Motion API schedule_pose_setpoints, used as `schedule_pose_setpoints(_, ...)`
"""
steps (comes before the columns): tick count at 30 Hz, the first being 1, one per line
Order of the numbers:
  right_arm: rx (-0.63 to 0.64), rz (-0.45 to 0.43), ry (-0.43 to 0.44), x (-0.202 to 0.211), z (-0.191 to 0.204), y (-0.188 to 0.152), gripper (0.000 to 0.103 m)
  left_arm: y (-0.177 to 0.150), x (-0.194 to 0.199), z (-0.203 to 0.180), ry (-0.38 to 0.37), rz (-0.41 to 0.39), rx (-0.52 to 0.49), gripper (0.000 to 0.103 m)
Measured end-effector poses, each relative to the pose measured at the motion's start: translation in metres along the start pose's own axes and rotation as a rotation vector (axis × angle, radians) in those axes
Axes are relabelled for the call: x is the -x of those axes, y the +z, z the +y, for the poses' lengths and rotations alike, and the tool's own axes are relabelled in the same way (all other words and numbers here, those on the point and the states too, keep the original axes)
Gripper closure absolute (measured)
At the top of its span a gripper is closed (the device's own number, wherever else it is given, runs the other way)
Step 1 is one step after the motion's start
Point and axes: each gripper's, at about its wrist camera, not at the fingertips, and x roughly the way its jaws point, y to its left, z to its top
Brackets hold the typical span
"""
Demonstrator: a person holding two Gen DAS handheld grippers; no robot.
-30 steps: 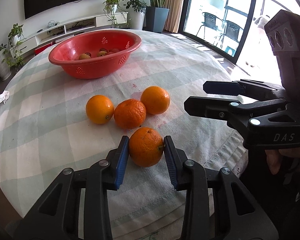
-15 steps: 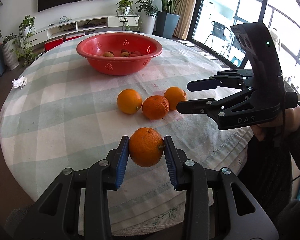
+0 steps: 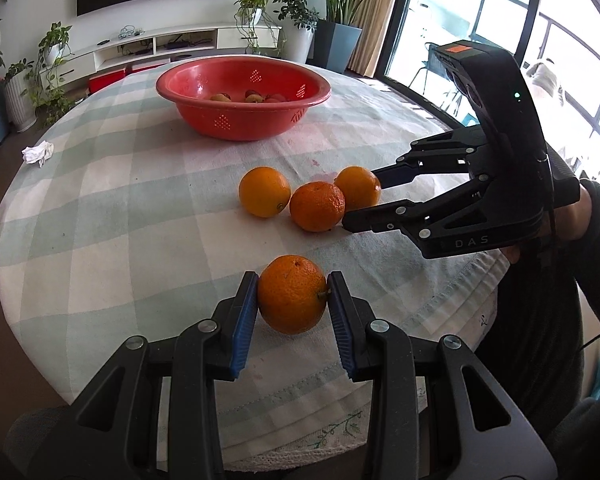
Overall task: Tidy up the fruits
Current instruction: 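Grasp an orange with the left tool while the right tool grasps another orange, then lift both oranges and carry them over the red bowl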
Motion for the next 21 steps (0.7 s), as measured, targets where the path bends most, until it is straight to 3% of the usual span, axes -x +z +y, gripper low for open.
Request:
schedule_pose_setpoints(4,-0.016,-0.011,0.007,0.002,-0.002,-0.001,0.062,0.001,-0.001,0.000,0.002,0.002,0.002,0.070)
schedule_pose_setpoints(21,-0.089,-0.072,0.024,0.024,0.000,-0.008,0.062,0.003,-0.002,0.001,0.010,-0.003,0.005,0.070)
